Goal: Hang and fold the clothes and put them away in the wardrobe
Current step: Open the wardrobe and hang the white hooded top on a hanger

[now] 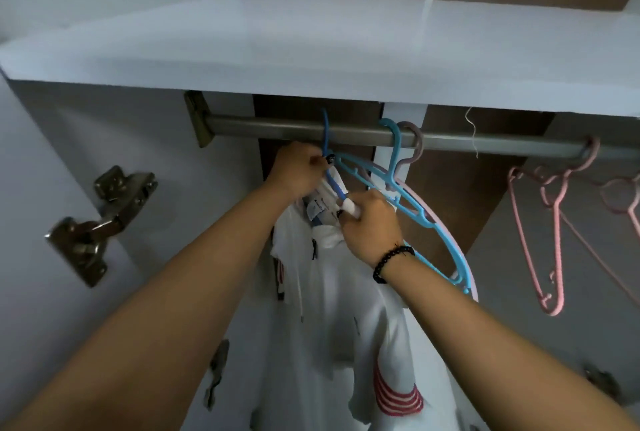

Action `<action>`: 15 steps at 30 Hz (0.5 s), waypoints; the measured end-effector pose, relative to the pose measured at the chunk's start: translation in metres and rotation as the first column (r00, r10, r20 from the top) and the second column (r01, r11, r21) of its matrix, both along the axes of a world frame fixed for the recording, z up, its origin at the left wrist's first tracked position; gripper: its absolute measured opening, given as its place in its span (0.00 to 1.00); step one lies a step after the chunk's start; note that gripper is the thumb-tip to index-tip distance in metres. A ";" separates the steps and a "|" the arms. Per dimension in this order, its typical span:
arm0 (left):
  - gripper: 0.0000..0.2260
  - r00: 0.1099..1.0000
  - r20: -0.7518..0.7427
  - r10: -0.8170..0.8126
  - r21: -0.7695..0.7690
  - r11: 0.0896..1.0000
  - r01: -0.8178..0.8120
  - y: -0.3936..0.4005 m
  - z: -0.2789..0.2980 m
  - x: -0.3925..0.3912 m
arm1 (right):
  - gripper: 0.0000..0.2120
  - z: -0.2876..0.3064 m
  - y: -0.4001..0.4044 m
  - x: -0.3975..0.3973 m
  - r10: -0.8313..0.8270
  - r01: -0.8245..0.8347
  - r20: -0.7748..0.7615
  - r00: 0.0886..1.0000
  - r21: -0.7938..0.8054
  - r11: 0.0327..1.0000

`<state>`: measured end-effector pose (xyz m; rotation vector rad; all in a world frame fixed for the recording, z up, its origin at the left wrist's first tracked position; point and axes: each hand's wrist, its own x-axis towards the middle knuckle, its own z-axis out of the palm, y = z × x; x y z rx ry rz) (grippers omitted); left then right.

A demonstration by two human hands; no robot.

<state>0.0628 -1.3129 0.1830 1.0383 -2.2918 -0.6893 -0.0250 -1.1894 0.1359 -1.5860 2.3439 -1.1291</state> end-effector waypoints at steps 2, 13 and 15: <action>0.11 0.999 -0.007 0.041 0.024 0.999 -0.040 -0.007 0.000 0.014 | 0.10 0.001 -0.009 0.017 0.037 -0.037 0.049 0.998 -0.017 0.999; 0.10 0.973 -0.112 0.203 0.198 0.964 -0.178 -0.007 -0.012 0.057 | 0.08 -0.013 -0.028 0.069 0.131 -0.146 0.317 0.940 0.025 0.989; 0.11 0.972 -0.119 0.202 0.183 0.967 -0.178 0.003 -0.009 0.059 | 0.08 -0.012 -0.025 0.065 0.158 -0.179 0.371 0.915 0.023 0.983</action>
